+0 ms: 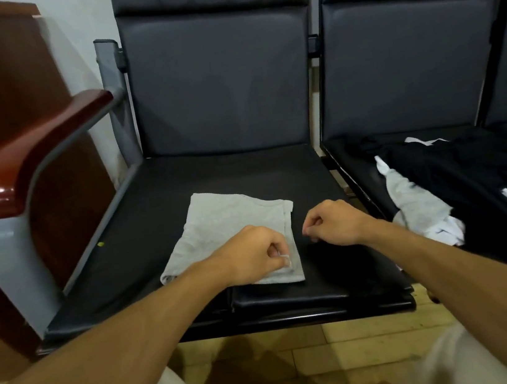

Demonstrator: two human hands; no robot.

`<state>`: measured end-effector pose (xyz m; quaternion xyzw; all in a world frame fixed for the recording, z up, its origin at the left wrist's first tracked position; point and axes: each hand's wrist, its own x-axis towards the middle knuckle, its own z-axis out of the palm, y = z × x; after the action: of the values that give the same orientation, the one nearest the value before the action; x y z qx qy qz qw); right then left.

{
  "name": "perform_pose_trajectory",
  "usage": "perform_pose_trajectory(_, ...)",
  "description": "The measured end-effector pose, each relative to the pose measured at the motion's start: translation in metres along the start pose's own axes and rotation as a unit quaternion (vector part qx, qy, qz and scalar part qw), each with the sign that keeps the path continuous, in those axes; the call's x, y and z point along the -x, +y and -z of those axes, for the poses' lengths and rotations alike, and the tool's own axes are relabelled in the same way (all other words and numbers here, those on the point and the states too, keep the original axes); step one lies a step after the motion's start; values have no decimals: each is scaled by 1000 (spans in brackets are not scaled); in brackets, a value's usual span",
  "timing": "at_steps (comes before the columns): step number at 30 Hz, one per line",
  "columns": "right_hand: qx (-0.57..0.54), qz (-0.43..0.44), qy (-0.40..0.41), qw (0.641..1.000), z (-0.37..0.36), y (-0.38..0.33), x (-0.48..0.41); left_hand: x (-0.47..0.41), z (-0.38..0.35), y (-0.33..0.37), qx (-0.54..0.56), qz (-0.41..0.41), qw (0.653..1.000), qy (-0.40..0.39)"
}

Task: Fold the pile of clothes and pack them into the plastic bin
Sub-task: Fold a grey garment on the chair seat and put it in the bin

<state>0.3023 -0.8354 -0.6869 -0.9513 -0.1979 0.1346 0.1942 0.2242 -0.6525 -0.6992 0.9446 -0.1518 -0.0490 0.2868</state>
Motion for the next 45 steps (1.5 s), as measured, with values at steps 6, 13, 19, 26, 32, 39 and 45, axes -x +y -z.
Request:
perform_pose_trajectory(6,-245,-95,-29,964,-13,-15,-8,0,8,0,236,113,961,88)
perform_pose_trajectory(13,-355,-148,-29,923,-19,-20,-28,13,20,-4,417,148,895,60)
perform_pose_trajectory(19,-367,-137,18,920,-28,-23,-44,11,20,0,451,139,881,40)
perform_pose_trajectory(26,-306,-85,138,938,-24,-28,-50,8,10,4,353,126,927,-2)
perform_pose_trajectory(32,-108,-118,75,984,-31,-17,-54,5,3,10,171,83,975,-118)
perform_pose_trajectory(39,-31,-132,113,984,-22,-12,-44,-1,16,11,337,135,931,-42)
perform_pose_trajectory(45,-17,-142,18,989,-24,-20,-41,0,49,-77,-82,309,931,178)
